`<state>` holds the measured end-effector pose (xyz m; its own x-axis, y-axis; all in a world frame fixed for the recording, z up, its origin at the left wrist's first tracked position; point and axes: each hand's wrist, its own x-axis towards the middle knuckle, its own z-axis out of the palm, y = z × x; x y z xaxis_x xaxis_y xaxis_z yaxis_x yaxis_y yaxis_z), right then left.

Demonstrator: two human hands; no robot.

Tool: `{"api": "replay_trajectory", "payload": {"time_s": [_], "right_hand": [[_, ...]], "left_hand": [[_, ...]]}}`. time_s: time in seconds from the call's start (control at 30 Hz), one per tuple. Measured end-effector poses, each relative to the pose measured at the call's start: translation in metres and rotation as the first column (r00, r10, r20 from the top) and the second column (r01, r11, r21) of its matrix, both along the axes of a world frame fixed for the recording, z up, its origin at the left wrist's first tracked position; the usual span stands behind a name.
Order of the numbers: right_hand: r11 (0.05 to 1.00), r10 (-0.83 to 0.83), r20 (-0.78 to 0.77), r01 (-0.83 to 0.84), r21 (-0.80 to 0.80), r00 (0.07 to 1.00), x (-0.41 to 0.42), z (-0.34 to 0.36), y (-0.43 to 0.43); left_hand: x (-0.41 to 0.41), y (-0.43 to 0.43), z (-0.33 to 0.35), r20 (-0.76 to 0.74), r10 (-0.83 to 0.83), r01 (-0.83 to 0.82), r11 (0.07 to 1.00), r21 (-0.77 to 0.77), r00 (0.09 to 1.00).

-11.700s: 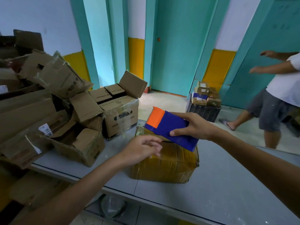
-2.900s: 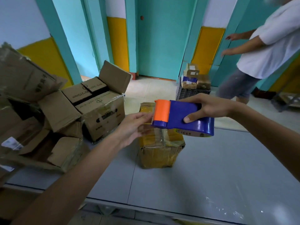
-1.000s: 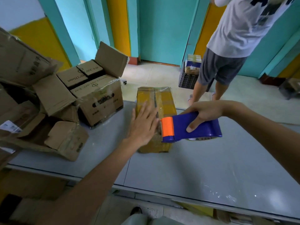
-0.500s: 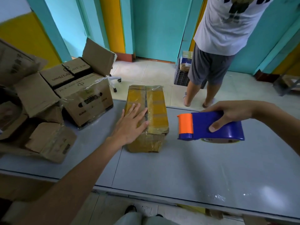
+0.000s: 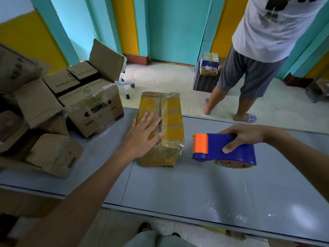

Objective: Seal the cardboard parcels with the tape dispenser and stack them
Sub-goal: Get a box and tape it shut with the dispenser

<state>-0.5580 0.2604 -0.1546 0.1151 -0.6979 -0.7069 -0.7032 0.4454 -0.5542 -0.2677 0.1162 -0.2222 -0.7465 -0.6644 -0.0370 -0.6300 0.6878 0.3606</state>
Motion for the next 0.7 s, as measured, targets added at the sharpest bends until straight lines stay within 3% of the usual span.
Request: {"api": "replay_trajectory", "payload": {"time_s": [0.2, 0.7], "right_hand": [[1.000, 0.008, 0.018, -0.008, -0.028, 1.000, 0.018, -0.022, -0.016], [0.976, -0.050, -0.150, 0.017, -0.215, 0.987, 0.037, -0.024, -0.007]], "left_hand": [[-0.002, 0.001, 0.001, 0.009, 0.008, -0.008, 1.000, 0.016, 1.000], [-0.005, 0.003, 0.001, 0.047, 0.006, -0.005, 1.000, -0.022, 0.999]]}}
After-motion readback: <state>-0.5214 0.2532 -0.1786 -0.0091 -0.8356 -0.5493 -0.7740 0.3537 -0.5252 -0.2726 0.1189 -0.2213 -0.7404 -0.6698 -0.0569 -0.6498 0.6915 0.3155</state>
